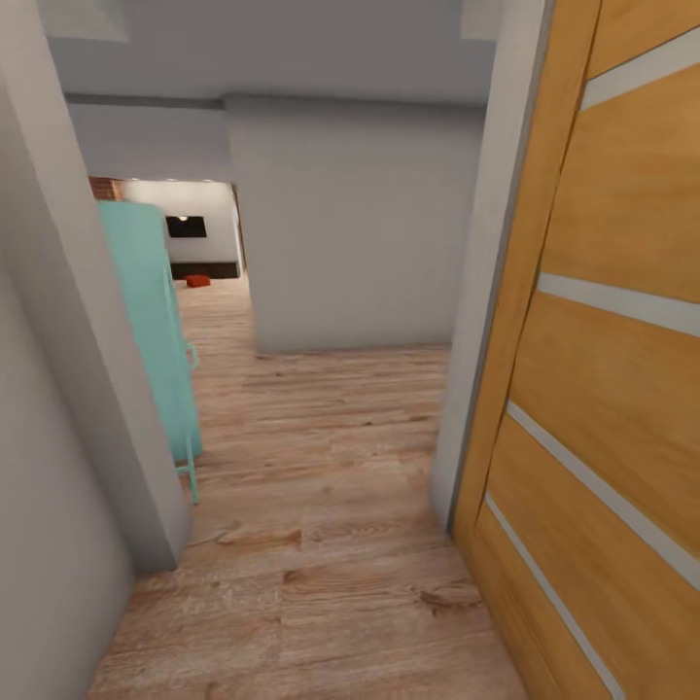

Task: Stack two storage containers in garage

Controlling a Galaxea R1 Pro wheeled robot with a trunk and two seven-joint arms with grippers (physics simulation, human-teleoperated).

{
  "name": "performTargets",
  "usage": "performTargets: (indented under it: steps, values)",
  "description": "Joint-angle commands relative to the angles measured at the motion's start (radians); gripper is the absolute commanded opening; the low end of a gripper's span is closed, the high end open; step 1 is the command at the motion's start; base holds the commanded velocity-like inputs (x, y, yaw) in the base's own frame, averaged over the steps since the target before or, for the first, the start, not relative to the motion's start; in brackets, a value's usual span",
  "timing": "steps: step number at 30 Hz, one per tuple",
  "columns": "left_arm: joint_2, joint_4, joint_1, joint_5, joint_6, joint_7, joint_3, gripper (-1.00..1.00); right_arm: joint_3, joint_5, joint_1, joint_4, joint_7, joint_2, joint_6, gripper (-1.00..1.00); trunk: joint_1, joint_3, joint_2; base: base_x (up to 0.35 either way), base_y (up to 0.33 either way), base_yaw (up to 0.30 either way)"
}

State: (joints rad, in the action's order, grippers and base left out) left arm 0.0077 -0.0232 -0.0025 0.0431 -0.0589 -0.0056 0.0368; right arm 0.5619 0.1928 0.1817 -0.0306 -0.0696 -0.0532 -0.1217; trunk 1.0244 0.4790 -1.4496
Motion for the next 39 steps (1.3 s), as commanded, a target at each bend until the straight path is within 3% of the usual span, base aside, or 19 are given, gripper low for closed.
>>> performTargets:
  steps: [1,9,26,39]
  values:
    - [0.0,0.0,0.0,0.004,-0.002,-0.001,0.003,1.0,0.009,0.01,-0.009,-0.003,-0.001,0.004,-0.025,1.0,0.001,0.001,0.0,0.322,0.0,0.0]
    - [0.0,0.0,-0.001,0.004,-0.002,-0.001,0.003,1.0,0.009,0.007,-0.06,-0.003,0.006,0.012,-0.065,1.0,0.001,0.001,0.0,0.322,0.0,0.0]
    - [0.0,0.0,0.0,0.004,-0.002,-0.001,0.003,1.0,0.009,0.004,-0.07,-0.002,0.004,0.004,-0.057,1.0,0.001,0.001,0.0,0.322,0.0,0.0]
    - [0.0,0.0,0.0,0.004,-0.002,-0.001,0.003,1.0,0.01,-0.001,-0.07,-0.002,0.005,0.003,-0.055,1.0,0.001,0.001,0.0,0.322,0.0,0.26]
